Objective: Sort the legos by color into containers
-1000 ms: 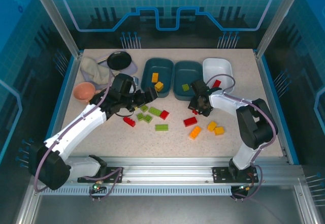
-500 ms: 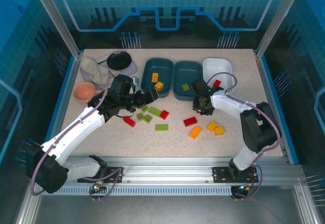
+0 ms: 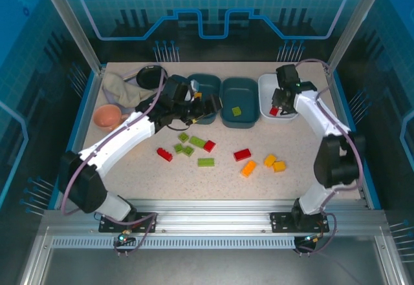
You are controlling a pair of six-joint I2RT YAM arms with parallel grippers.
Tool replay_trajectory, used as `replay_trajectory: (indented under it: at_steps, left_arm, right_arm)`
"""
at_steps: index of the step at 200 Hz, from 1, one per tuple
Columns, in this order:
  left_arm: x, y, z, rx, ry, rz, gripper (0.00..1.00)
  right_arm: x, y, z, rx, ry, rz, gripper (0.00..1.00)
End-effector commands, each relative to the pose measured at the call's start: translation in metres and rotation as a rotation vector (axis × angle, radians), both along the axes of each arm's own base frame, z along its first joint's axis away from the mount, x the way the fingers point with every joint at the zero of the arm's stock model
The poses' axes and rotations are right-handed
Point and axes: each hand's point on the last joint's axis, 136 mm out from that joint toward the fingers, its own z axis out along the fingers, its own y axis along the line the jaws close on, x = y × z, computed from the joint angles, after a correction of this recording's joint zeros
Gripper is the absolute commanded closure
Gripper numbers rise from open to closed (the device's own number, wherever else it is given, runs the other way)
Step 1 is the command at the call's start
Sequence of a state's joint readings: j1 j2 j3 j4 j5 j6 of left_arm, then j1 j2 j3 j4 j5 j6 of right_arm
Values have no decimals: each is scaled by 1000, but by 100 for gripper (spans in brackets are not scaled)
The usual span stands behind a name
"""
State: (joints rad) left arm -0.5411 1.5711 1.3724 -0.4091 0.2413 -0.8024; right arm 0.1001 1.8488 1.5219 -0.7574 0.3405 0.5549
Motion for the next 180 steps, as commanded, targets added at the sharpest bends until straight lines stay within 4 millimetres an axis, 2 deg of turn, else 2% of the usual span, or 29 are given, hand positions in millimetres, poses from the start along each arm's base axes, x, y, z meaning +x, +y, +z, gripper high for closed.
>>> replay_trajectory:
  at_steps: [1, 23, 42, 54, 67, 91, 112, 129, 143, 160, 173, 180]
  left_arm:
    - [4, -16, 5, 2, -20, -60, 10]
    - [2, -24, -6, 24, 0, -84, 11]
    - [-2, -29, -13, 40, 11, -101, 11]
    - [-5, -29, -17, 49, 18, -103, 11]
    - [-7, -28, -20, 54, 25, -101, 11]
    - [-11, -21, -22, 75, 35, -82, 11]
    - [-15, -10, -19, 102, 34, -53, 11]
    - [-21, 5, -22, 140, 51, -9, 11]
    - [-28, 25, -30, 179, 93, 44, 11]
    - [-41, 57, -48, 233, 192, 136, 12]
    - [-52, 75, -57, 246, 237, 181, 12]
    - [-59, 86, -63, 261, 264, 213, 13]
  right_arm:
    - [-1, -12, -29, -9, 147, 14, 72]
    - [5, -21, -46, -13, 196, -18, 71]
    - [11, -22, -56, 6, 206, -25, 69]
    - [13, -21, -59, 12, 217, -23, 65]
    - [15, -19, -59, 21, 222, -20, 55]
    - [20, -11, -41, 29, 171, 9, 38]
    - [23, 1, -11, 37, 92, 51, 34]
    - [20, 19, 19, 36, 12, 105, 33]
    - [13, 45, 41, 24, -64, 193, 34]
    - [-5, 87, 57, 17, -134, 333, 35]
    - [-24, 131, 67, 37, -201, 484, 35]
    - [-38, 154, 64, 46, -218, 569, 35]
